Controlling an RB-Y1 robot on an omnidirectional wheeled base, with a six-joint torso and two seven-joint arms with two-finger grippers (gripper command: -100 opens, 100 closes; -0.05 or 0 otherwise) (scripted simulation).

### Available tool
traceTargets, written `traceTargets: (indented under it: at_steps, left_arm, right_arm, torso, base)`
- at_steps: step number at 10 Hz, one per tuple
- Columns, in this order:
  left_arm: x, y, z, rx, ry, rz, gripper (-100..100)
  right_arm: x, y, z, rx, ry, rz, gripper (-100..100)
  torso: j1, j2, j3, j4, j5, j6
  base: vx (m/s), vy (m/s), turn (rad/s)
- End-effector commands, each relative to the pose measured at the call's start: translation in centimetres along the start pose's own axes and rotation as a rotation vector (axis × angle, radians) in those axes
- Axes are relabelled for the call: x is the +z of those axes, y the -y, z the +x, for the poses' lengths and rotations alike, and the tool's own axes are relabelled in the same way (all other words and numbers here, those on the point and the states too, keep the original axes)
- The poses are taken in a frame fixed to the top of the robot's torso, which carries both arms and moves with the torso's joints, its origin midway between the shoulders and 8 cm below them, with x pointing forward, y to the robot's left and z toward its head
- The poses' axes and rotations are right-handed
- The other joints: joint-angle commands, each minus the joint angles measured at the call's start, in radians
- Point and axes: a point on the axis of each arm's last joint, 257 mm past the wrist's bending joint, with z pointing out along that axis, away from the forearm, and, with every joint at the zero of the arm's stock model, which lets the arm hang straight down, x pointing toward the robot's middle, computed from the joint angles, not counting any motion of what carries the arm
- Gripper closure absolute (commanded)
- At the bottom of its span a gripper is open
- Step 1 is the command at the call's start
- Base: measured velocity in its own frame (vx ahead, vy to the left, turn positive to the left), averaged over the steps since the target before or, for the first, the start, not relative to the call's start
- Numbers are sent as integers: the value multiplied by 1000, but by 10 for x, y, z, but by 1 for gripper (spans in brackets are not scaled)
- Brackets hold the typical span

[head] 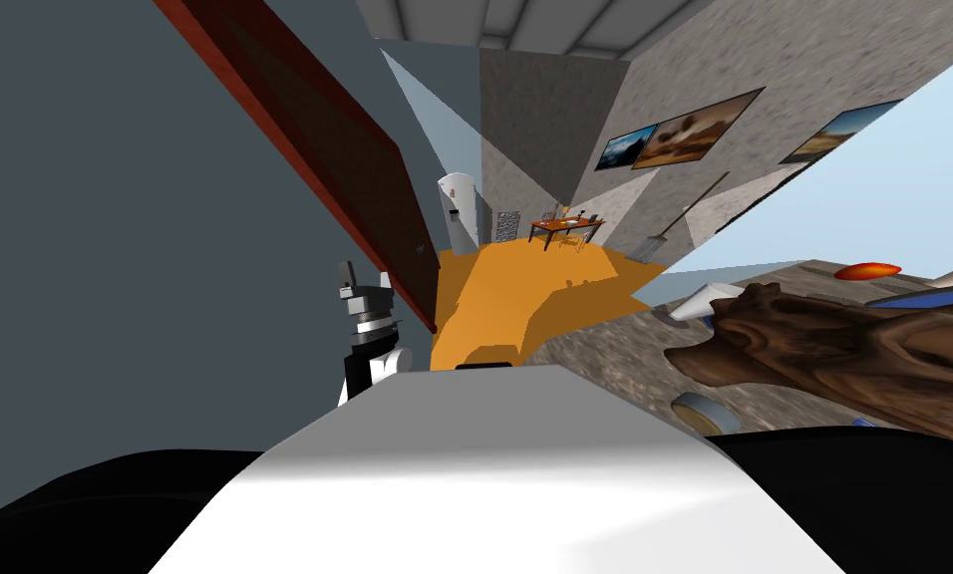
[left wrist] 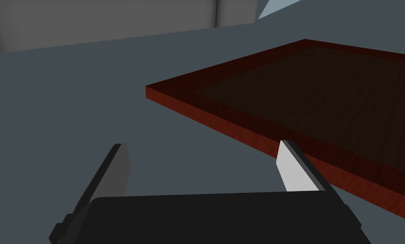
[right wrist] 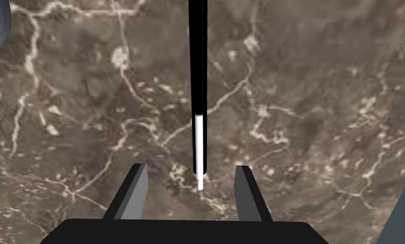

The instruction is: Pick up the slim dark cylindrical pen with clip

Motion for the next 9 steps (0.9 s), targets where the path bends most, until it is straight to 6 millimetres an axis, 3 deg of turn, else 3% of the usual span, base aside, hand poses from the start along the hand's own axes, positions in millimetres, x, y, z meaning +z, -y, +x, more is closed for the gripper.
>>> traceTargets:
  at_steps: [1,4,5,6,9]
  left_arm:
    - [0,0,0,0,0,0,0]
    - [0,0,0,0,0,0,0]
    - [0,0,0,0,0,0,0]
    - [0,0,0,0,0,0,0]
    - [0,0,0,0,0,0,0]
  right_arm:
    - [0,0,0,0,0,0,100]
    - [0,0,0,-2,0,0,100]
    - [0,0,0,-2,0,0,0]
    - [-10,-1,-2,-5,0,0,100]
    - [-16,-2,-4,-6,0,0,100]
  torso:
    - [0,0,0,0,0,0]
    - [0,-1,0,0,0,1]
    - [0,-1,0,0,0,1]
    - [0,-1,0,0,0,1]
    - [0,-2,-1,-1,0,1]
  base:
    - [0,0,0]
    - [0,0,0]
    - [0,0,0]
    - [22,-15,-58]
    - [24,-14,-28]
